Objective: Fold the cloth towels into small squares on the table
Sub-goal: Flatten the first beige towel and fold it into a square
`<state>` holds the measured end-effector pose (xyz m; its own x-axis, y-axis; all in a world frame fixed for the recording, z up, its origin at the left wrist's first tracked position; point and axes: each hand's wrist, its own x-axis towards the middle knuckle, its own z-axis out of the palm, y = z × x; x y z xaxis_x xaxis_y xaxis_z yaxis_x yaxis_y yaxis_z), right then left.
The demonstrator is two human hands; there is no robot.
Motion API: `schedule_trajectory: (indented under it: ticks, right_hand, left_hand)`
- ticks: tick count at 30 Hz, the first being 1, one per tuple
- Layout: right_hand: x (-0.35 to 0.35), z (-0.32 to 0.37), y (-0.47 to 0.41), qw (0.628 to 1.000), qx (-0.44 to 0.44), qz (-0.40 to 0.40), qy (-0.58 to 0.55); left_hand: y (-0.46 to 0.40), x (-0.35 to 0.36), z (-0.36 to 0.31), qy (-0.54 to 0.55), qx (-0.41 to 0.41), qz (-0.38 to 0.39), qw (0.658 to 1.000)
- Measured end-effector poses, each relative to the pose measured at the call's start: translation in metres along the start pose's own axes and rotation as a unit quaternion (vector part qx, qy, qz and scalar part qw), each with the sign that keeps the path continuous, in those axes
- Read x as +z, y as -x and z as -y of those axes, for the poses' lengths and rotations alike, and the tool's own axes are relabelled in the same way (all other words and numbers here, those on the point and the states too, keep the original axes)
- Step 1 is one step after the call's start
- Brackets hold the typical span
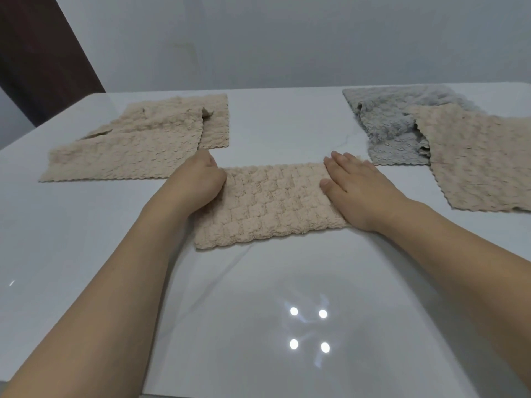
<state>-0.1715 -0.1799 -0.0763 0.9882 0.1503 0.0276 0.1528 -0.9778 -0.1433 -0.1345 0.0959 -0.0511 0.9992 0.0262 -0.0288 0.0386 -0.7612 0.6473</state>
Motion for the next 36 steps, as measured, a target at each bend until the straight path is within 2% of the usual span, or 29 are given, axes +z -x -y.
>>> schedule_trajectory:
  ticks: [4, 6, 10, 12, 14, 16, 19, 22, 24, 26, 28, 30, 31, 33, 36]
  right_hand:
    - [-0.001, -0.006, -0.008, 0.999, -0.038, -0.013, 0.026]
    - [-0.005, -0.006, -0.012, 0.993, -0.056, -0.08, 0.062]
    - [-0.017, 0.008, -0.017, 0.949, -0.071, -0.236, 0.197]
    - [-0.025, 0.03, -0.012, 0.949, -0.036, -0.264, 0.169]
    - [-0.024, 0.064, -0.003, 0.969, -0.005, -0.245, 0.031]
    - [-0.007, 0.09, 0.01, 0.986, 0.011, -0.151, -0.064]
    - [0.016, 0.086, 0.021, 0.999, -0.009, -0.017, -0.036]
    - [0.009, 0.058, 0.018, 1.0, 0.001, 0.022, -0.021]
    - [0.003, 0.048, 0.017, 0.999, 0.008, 0.043, -0.014]
    - [0.002, 0.045, 0.021, 0.999, 0.018, 0.033, 0.0]
    - [0.003, 0.055, 0.037, 0.997, -0.007, -0.079, 0.025]
    - [0.005, 0.076, 0.058, 0.978, -0.089, -0.189, -0.023]
    - [0.006, 0.089, 0.07, 0.968, -0.133, -0.201, -0.063]
    - [0.011, 0.112, 0.091, 0.964, -0.194, -0.151, -0.097]
    - [0.011, 0.124, 0.105, 0.975, -0.172, -0.112, -0.081]
  left_hand:
    - [0.017, -0.004, 0.004, -0.044, -0.03, -0.045, 0.998]
    - [0.028, -0.004, 0.003, -0.091, -0.02, -0.043, 0.995]
    - [0.045, 0.0, 0.005, -0.161, 0.006, -0.051, 0.986]
    - [0.046, 0.003, 0.004, -0.17, 0.006, -0.064, 0.983]
    - [0.043, 0.005, 0.004, -0.165, -0.011, -0.066, 0.984]
    - [0.04, 0.002, 0.004, -0.142, -0.036, -0.05, 0.988]
    - [0.044, -0.004, 0.008, -0.132, -0.049, -0.044, 0.989]
    - [0.058, -0.001, 0.011, -0.193, -0.001, -0.082, 0.978]
    - [0.064, -0.001, 0.013, -0.171, 0.017, -0.075, 0.982]
    - [0.065, -0.006, 0.017, -0.09, 0.013, -0.033, 0.995]
    - [0.064, -0.011, 0.022, 0.019, 0.021, 0.002, 1.0]
    - [0.066, -0.014, 0.027, 0.064, 0.033, 0.016, 0.997]
    - [0.067, -0.016, 0.03, 0.058, 0.042, 0.018, 0.997]
    - [0.068, -0.018, 0.034, 0.035, 0.051, 0.023, 0.998]
    - [0.068, -0.026, 0.033, 0.092, 0.024, 0.059, 0.994]
